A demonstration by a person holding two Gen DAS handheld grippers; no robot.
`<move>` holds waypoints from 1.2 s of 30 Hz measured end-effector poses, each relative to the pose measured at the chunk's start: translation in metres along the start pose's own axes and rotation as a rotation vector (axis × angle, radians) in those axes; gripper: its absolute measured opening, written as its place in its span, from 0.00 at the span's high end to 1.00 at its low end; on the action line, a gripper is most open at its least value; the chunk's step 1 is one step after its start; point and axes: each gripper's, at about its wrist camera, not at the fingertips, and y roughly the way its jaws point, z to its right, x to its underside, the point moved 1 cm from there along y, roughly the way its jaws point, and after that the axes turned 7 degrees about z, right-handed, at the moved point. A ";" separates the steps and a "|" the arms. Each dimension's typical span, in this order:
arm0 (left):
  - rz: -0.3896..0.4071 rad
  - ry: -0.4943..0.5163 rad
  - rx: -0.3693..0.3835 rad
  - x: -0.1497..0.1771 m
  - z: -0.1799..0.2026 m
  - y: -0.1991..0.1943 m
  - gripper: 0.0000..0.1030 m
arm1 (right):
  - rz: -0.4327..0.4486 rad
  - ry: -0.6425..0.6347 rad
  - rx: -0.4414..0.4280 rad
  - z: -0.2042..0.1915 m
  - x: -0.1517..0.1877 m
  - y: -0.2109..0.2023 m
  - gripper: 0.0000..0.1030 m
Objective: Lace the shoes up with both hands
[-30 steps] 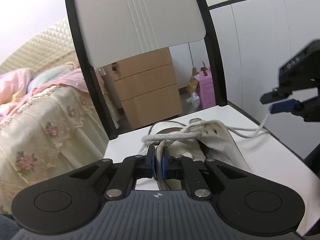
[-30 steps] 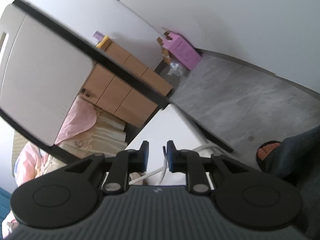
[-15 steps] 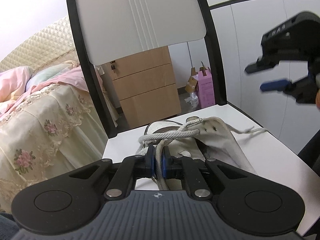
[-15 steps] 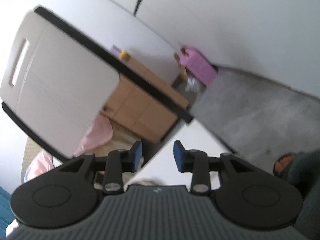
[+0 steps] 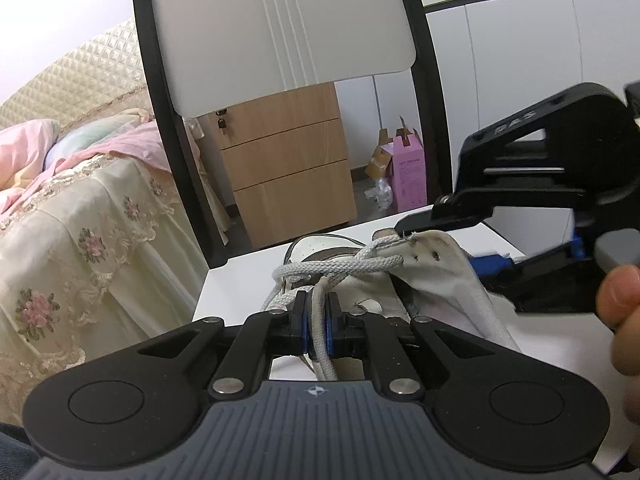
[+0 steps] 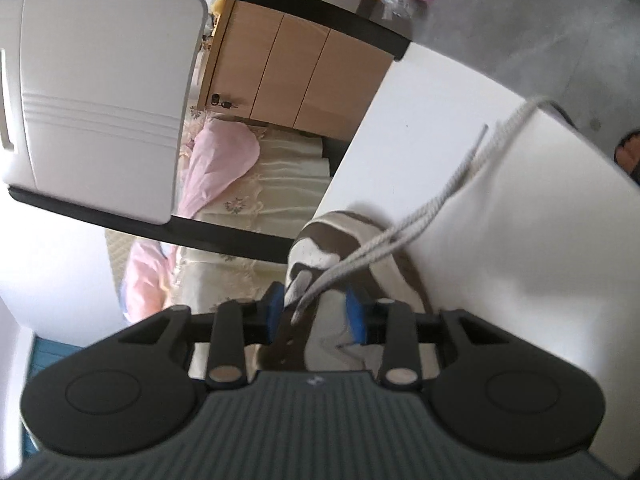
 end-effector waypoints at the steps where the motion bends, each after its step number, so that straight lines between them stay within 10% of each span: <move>1: -0.002 0.005 -0.005 0.000 0.001 0.000 0.91 | 0.004 -0.007 -0.012 0.000 0.000 0.001 0.96; 31: -0.021 0.009 -0.078 -0.002 0.007 0.005 0.91 | 0.378 -0.084 0.324 0.062 -0.062 -0.079 0.94; 33: -0.019 0.009 -0.077 -0.001 0.008 0.005 0.91 | 0.409 -0.079 0.355 0.060 -0.061 -0.086 0.58; 36: -0.016 0.012 -0.078 -0.001 0.008 0.005 0.89 | 0.465 -0.103 0.386 0.055 -0.059 -0.094 0.56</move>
